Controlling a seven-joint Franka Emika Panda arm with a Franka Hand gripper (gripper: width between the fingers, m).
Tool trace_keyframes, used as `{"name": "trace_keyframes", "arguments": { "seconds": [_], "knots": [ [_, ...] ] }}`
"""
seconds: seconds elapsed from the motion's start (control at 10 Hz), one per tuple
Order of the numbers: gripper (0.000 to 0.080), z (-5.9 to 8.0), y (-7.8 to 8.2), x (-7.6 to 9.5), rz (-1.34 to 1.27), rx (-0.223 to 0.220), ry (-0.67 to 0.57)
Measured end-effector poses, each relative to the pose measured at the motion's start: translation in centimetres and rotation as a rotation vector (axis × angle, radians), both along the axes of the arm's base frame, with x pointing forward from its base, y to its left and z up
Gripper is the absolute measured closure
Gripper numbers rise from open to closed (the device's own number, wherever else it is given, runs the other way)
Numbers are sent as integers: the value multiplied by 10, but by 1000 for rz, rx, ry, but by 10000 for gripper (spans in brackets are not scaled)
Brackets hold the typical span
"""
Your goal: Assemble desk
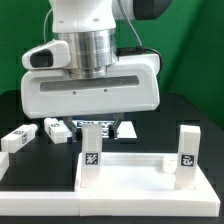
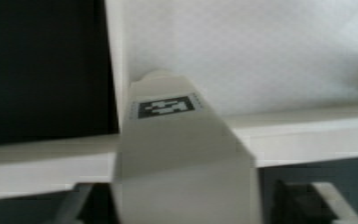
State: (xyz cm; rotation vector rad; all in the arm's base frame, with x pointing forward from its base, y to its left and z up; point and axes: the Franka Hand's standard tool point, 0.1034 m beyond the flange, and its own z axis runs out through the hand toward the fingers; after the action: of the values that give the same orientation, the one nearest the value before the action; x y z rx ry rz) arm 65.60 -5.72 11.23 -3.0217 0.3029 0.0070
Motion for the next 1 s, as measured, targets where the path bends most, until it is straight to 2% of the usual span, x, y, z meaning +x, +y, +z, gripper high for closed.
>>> {"name": "trace_keyframes", "arguments": {
  "seconds": [0.1, 0.4, 0.5, 0.7, 0.8, 1.0],
  "knots": [
    [492, 0, -3, 0, -58, -2, 6],
    [499, 2, -12, 1, -347, 17, 7],
    [499, -1, -14, -1, -566, 46, 9],
    [500, -2, -13, -8, -947, 140, 60],
    [499, -2, -11, -8, -1057, 160, 85],
    [499, -1, -9, -8, -1184, 170, 113]
  ]
}}
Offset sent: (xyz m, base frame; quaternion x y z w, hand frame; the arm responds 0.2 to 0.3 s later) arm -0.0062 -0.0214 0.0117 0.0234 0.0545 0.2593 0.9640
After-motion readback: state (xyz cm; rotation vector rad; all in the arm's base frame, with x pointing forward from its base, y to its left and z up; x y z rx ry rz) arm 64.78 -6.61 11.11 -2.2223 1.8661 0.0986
